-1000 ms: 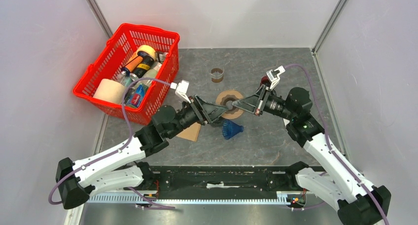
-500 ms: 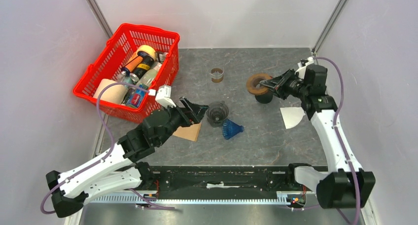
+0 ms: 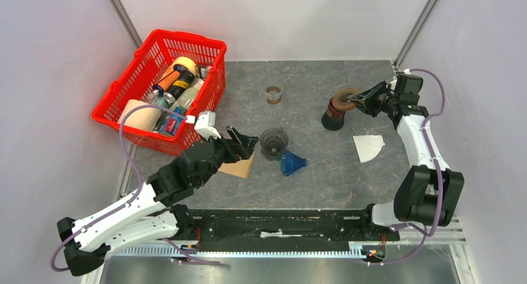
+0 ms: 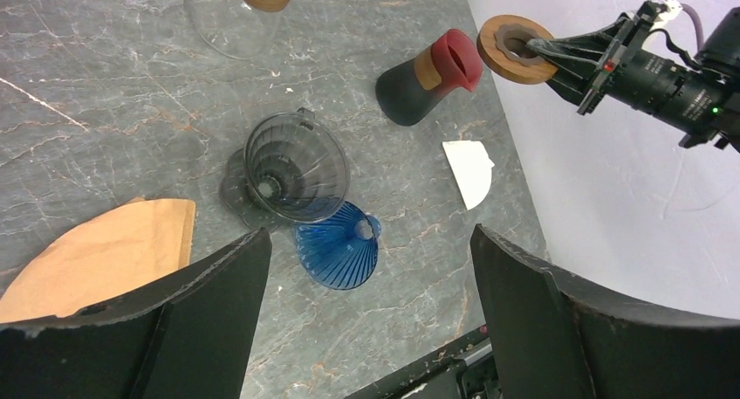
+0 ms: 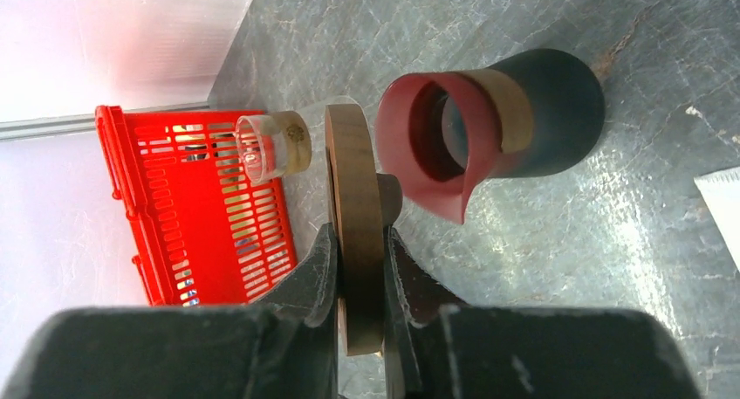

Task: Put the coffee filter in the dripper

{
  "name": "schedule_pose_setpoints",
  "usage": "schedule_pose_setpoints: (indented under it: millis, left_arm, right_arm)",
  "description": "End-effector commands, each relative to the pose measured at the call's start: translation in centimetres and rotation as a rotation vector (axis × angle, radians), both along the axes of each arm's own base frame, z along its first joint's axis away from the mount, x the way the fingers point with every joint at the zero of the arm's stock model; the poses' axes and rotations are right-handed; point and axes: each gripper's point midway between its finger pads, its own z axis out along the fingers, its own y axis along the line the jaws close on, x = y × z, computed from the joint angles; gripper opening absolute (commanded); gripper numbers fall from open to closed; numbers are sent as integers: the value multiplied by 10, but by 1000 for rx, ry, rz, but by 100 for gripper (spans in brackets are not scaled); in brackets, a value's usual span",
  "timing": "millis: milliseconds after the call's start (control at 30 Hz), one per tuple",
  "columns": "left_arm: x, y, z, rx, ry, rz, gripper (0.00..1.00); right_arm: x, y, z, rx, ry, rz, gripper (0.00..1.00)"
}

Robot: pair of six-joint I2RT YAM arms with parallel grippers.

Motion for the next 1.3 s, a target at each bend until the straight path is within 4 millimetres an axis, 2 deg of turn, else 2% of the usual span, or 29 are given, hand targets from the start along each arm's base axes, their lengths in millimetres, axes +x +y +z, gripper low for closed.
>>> schedule_pose_setpoints:
  millis: [0, 233, 400, 867, 1033, 1167, 1267]
  left_arm:
    - [0, 2, -2, 33, -24, -10, 91]
    - [-1, -4, -4, 33, -15, -30, 92]
    - [-2, -5, -5, 29, -9, -37, 92]
    - [-4, -4, -6, 25, -2, -38, 93]
    - [-5, -3, -5, 21, -4, -40, 93]
    - [-6, -3, -4, 17, -6, -43, 93]
    - [-6, -2, -3, 15, -7, -44, 93]
  right_arm:
    - [24, 1, 25, -10, -152, 60, 5]
    - [39, 9, 16, 49, -198, 108, 7]
    - [46, 5, -7, 39, -152, 105, 7]
    - [40, 4, -45, 28, -66, 105, 13]
    - [39, 0, -50, 6, -45, 93, 22]
    - [37, -3, -52, -11, -17, 85, 44]
    - [35, -4, -48, -26, -15, 88, 50]
